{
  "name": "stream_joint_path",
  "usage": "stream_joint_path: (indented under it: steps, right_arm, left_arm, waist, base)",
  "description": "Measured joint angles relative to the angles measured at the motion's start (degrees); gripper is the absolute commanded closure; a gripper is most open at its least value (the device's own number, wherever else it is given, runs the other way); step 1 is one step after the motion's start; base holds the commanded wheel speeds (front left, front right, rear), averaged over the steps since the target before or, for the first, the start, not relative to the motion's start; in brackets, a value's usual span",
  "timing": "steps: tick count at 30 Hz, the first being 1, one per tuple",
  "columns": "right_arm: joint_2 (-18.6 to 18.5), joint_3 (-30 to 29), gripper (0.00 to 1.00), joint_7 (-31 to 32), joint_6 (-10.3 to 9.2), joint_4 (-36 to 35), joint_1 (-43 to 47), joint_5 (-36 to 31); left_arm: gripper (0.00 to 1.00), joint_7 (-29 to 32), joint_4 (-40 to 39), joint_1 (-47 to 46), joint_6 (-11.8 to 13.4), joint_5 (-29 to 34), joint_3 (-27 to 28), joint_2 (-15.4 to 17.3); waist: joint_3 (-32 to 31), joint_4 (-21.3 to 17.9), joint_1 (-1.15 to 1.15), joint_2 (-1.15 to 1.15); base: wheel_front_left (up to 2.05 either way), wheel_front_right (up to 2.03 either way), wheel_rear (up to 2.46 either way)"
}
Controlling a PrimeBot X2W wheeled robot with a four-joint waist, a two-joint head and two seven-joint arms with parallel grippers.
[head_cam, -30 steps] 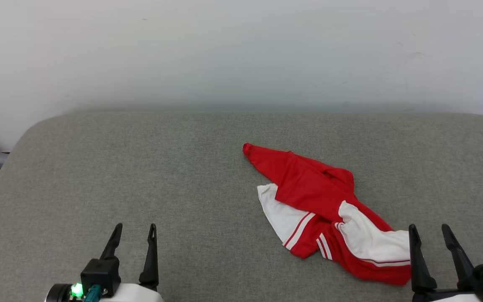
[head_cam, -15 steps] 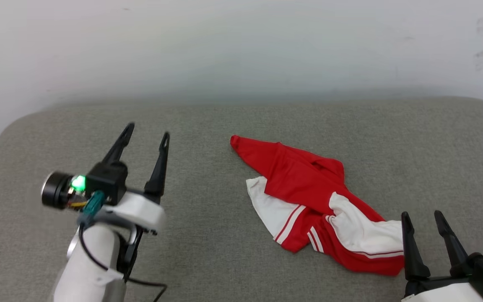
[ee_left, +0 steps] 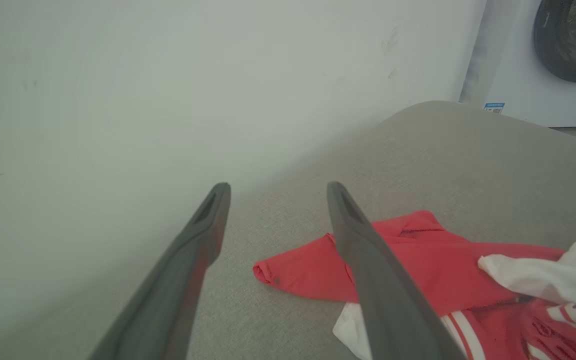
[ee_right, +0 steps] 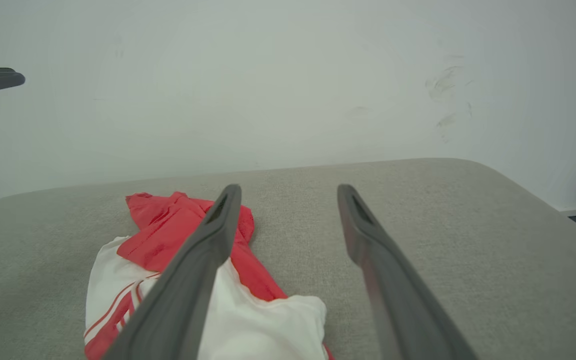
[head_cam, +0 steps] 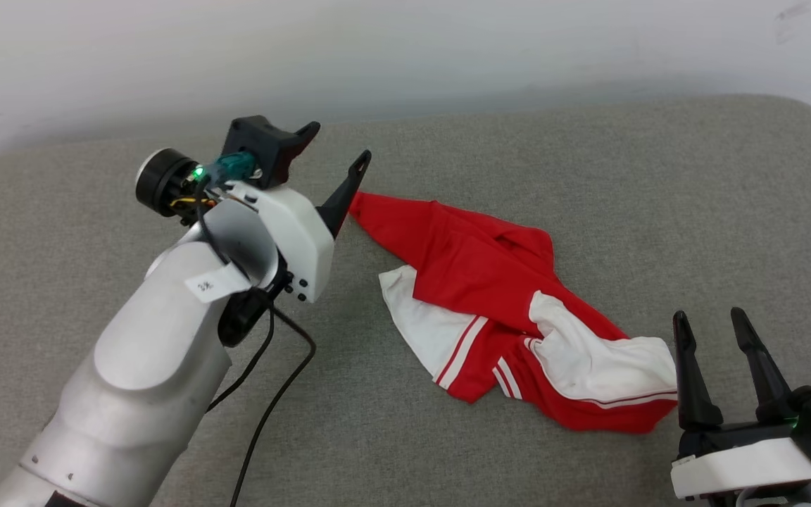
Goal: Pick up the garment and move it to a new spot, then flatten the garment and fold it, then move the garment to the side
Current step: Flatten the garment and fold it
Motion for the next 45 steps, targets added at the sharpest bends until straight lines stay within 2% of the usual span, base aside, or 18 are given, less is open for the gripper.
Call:
stream_joint_path:
  steps: [6,10,11,12,18,23,26,27,28,29,34,40,45]
  right_arm:
    - [-0.01,0.55,0.00,0.00,0.00,-0.18,-1.59,0.02]
    - [-0.01,1.00,0.00,0.00,0.00,-0.78,-3.16,0.23]
    - [-0.01,1.26,0.00,0.00,0.00,-1.04,-4.22,0.49]
    - [-0.01,1.36,0.00,0.00,0.00,-1.12,-4.47,0.56]
    - [-0.01,1.57,0.00,0.00,0.00,-1.48,-6.17,1.25]
    - [-0.01,1.91,0.00,0.00,0.00,-1.49,-7.37,2.08]
    - [-0.01,1.92,0.00,0.00,0.00,-1.46,-7.45,2.15]
    - [-0.01,1.86,0.00,0.00,0.00,-1.44,-7.46,2.15]
    - [-0.01,1.75,0.00,0.00,0.00,-1.41,-7.47,2.15]
    - [-0.01,1.60,0.00,0.00,0.00,-1.34,-7.47,2.14]
    - [-0.01,1.41,0.00,0.00,0.00,-0.89,-7.42,2.04]
    - [-0.01,1.13,0.00,0.00,0.00,-0.30,-6.01,1.33]
    - [-0.01,0.91,0.00,0.00,0.00,0.16,-4.04,0.81]
  left_arm:
    - [0.00,15.24,1.44,-6.99,-0.01,-11.07,-10.68,3.00]
    - [0.00,22.97,1.76,-11.37,-0.01,-15.05,-17.05,4.82]
    - [0.00,27.75,2.07,-13.29,-0.01,-18.66,-21.54,5.42]
    - [0.00,29.14,2.11,-13.94,-0.01,-19.61,-23.03,5.69]
    - [0.00,34.55,2.68,-16.69,-0.01,-23.49,-32.12,8.04]
    - [0.00,35.35,4.66,-17.91,-0.01,-25.75,-39.75,9.60]
    - [0.00,35.00,4.95,-18.32,0.00,-26.26,-40.84,9.43]
    - [0.15,34.87,4.89,-18.41,0.00,-26.26,-41.03,9.39]
    - [0.72,33.93,4.81,-18.49,0.00,-26.24,-41.24,9.35]
    - [1.00,32.98,4.83,-18.49,0.00,-26.18,-41.45,9.32]
    - [1.00,24.80,5.02,-18.62,-0.01,-25.80,-42.09,8.49]
    - [1.00,13.54,4.53,-19.29,0.01,-26.24,-39.45,9.46]
    - [1.00,7.97,0.96,-16.19,2.70,-27.64,-36.56,12.62]
  waist:
    - [2.71,-1.38,0.00,0.00]
    - [4.73,-2.35,0.00,0.00]
    - [6.34,-3.13,0.00,0.00]
    - [6.86,-3.40,0.00,0.00]
    - [9.97,-5.17,0.00,0.00]
    - [12.70,-6.96,-0.01,0.00]
    - [13.25,-7.36,-0.01,0.00]
    - [13.32,-7.39,-0.01,0.00]
    - [13.33,-7.32,-0.01,0.00]
    - [13.29,-7.21,-0.01,0.00]
    - [12.10,-6.46,-0.01,0.00]
    - [8.93,-4.80,-0.01,0.00]
    - [5.55,-2.95,-0.02,0.00]
  base:
    - [0.00,0.00,0.00]
    - [0.00,0.00,0.00]
    - [0.00,0.00,0.00]
    - [0.00,0.00,0.00]
    - [0.00,0.00,0.00]
    - [0.00,0.00,0.00]
    - [0.00,0.00,0.00]
    - [0.00,0.00,0.00]
    - [0.00,0.00,0.00]
    - [0.00,0.00,0.00]
    - [0.00,0.00,0.00]
    - [0.00,0.00,0.00]
    - [0.00,0.00,0.00]
